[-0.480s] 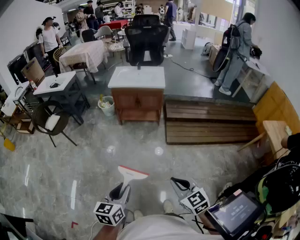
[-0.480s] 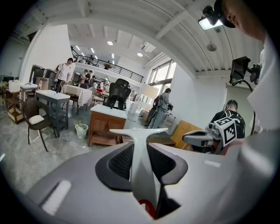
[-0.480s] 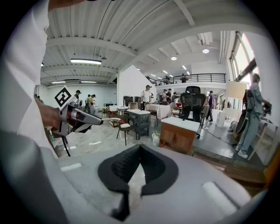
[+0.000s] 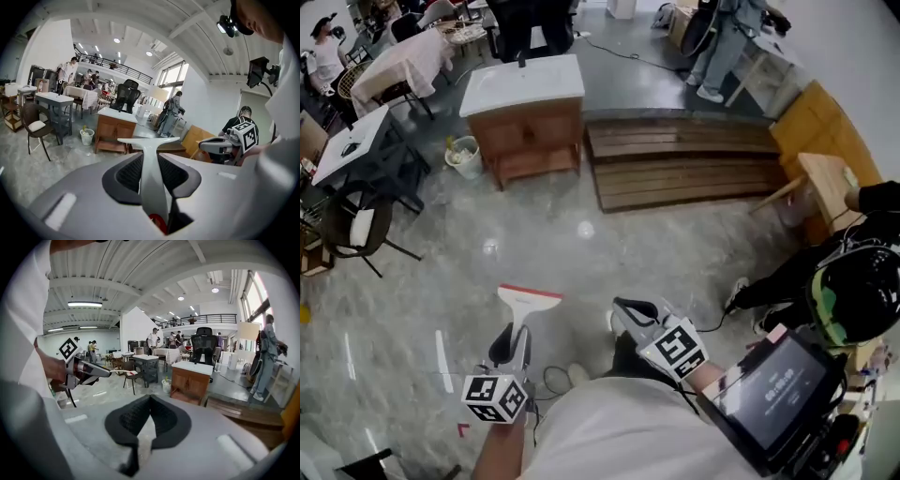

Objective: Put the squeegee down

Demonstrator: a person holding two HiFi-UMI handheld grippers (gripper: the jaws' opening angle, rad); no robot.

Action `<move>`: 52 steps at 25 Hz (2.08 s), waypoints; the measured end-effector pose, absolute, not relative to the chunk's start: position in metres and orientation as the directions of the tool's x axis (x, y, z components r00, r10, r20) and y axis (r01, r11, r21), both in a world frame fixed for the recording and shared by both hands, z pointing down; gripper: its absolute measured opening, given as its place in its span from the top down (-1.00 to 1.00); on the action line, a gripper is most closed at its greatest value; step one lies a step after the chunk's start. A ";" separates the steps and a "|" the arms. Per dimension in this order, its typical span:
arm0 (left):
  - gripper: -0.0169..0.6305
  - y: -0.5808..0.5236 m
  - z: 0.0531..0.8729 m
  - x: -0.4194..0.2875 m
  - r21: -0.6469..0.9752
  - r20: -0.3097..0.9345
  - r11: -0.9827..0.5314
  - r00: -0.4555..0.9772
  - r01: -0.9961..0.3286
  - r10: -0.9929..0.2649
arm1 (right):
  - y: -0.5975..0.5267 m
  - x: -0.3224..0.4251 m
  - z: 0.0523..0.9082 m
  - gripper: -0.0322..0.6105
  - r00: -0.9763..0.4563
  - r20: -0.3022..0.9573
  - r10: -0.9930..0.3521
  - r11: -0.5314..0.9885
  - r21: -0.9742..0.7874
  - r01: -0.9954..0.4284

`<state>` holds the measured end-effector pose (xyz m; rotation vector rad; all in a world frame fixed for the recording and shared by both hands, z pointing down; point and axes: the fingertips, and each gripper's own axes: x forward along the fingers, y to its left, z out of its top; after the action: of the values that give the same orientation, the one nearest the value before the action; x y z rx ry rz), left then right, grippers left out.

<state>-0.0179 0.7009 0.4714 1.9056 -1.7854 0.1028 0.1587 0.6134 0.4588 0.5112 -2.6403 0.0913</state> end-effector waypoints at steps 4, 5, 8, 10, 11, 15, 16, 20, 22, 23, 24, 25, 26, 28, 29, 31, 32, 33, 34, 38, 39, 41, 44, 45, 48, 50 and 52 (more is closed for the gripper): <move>0.62 0.648 0.477 -0.012 0.319 0.406 0.003 0.134 -0.948 -0.904 | 0.556 0.161 0.461 0.89 -0.835 0.410 -0.367 0.920 0.023 -0.392; 0.62 0.632 0.476 -0.009 0.316 0.408 0.002 0.134 -0.949 -0.903 | 0.539 0.161 0.460 0.86 -0.838 0.402 -0.368 0.919 0.023 -0.393; 0.62 0.575 0.470 0.000 0.308 0.404 -0.003 0.133 -0.951 -0.905 | 0.480 0.165 0.456 0.82 -0.848 0.384 -0.367 0.921 0.024 -0.388; 0.62 0.532 0.467 0.008 0.296 0.406 -0.010 0.135 -0.955 -0.904 | 0.439 0.171 0.454 0.80 -0.852 0.374 -0.367 0.922 0.023 -0.387; 0.62 0.512 0.466 0.013 0.288 0.408 -0.014 0.136 -0.958 -0.903 | 0.421 0.176 0.455 0.80 -0.853 0.371 -0.368 0.921 0.021 -0.388; 0.62 0.437 0.463 0.030 0.270 0.405 -0.015 0.127 -0.963 -0.906 | 0.356 0.203 0.465 0.80 -0.853 0.376 -0.363 0.920 0.002 -0.391; 0.62 0.421 0.462 0.033 0.267 0.404 -0.014 0.125 -0.964 -0.906 | 0.340 0.208 0.467 0.80 -0.852 0.380 -0.360 0.920 -0.004 -0.391; 0.62 0.364 0.458 0.035 0.266 0.406 -0.015 0.126 -0.964 -0.905 | 0.282 0.220 0.470 0.80 -0.843 0.391 -0.369 0.916 -0.001 -0.401; 0.62 0.346 0.455 0.035 0.267 0.408 -0.015 0.127 -0.964 -0.904 | 0.261 0.225 0.467 0.80 -0.838 0.387 -0.384 0.908 -0.006 -0.419; 0.62 0.337 0.455 0.034 0.265 0.409 -0.017 0.128 -0.964 -0.903 | 0.253 0.227 0.465 0.80 -0.836 0.385 -0.392 0.902 -0.015 -0.431; 0.62 0.326 0.454 0.032 0.264 0.409 -0.019 0.129 -0.964 -0.903 | 0.244 0.228 0.465 0.80 -0.832 0.385 -0.400 0.897 -0.024 -0.442; 0.62 0.315 0.455 0.030 0.267 0.408 -0.020 0.132 -0.964 -0.903 | 0.236 0.229 0.467 0.80 -0.826 0.390 -0.407 0.891 -0.031 -0.453; 0.62 0.302 0.456 0.026 0.272 0.407 -0.021 0.135 -0.962 -0.904 | 0.227 0.228 0.470 0.80 -0.819 0.398 -0.413 0.886 -0.035 -0.463; 0.62 0.276 0.459 0.012 0.280 0.401 -0.023 0.139 -0.960 -0.906 | 0.207 0.221 0.480 0.80 -0.801 0.424 -0.422 0.878 -0.031 -0.478; 0.62 0.263 0.462 0.002 0.280 0.398 -0.024 0.139 -0.960 -0.907 | 0.194 0.213 0.484 0.80 -0.794 0.432 -0.427 0.874 -0.026 -0.485; 0.62 0.235 0.467 -0.023 0.280 0.393 -0.030 0.143 -0.960 -0.908 | 0.163 0.192 0.482 0.80 -0.785 0.427 -0.448 0.866 -0.009 -0.500; 0.62 0.220 0.469 -0.036 0.283 0.391 -0.035 0.149 -0.958 -0.908 | 0.147 0.179 0.479 0.80 -0.780 0.422 -0.463 0.860 0.001 -0.510; 0.62 0.204 0.470 -0.050 0.288 0.390 -0.041 0.157 -0.957 -0.907 | 0.131 0.167 0.474 0.80 -0.774 0.418 -0.476 0.854 0.010 -0.520; 0.62 0.188 0.471 -0.064 0.294 0.389 -0.049 0.166 -0.955 -0.906 | 0.116 0.153 0.470 0.80 -0.768 0.416 -0.487 0.848 0.015 -0.530; 0.62 0.130 0.466 -0.113 0.314 0.381 -0.095 0.217 -0.945 -0.899 | 0.070 0.095 0.453 0.80 -0.752 0.413 -0.514 0.830 0.018 -0.558; 0.62 0.118 0.464 -0.122 0.314 0.381 -0.112 0.233 -0.943 -0.895 | 0.062 0.082 0.449 0.80 -0.747 0.412 -0.521 0.824 0.013 -0.567; 0.62 0.094 0.464 -0.140 0.306 0.384 -0.154 0.269 -0.940 -0.883 | 0.049 0.059 0.446 0.80 -0.738 0.412 -0.534 0.809 -0.003 -0.588; 0.62 0.054 0.472 -0.164 0.297 0.384 -0.207 0.315 -0.932 -0.868 | 0.025 0.029 0.449 0.80 -0.726 0.412 -0.551 0.794 -0.008 -0.607; 0.62 0.040 0.474 -0.172 0.300 0.382 -0.214 0.323 -0.930 -0.866 | 0.015 0.022 0.449 0.80 -0.720 0.413 -0.557 0.790 -0.005 -0.614; 0.62 0.004 0.480 -0.188 0.323 0.386 -0.195 0.317 -0.926 -0.866 | -0.010 0.010 0.446 0.80 -0.706 0.425 -0.567 0.781 0.004 -0.625; 0.62 -0.021 0.485 -0.195 0.338 0.391 -0.165 0.298 -0.927 -0.871 | -0.029 0.008 0.446 0.80 -0.699 0.433 -0.569 0.777 0.006 -0.629; 0.62 -0.048 0.490 -0.199 0.346 0.394 -0.137 0.276 -0.928 -0.877 | -0.051 0.009 0.448 0.80 -0.699 0.436 -0.567 0.777 0.002 -0.630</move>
<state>-0.1992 -0.0483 0.4903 2.0293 -1.6181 0.1297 0.0089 -0.0510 0.4484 0.9054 -2.5531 0.2055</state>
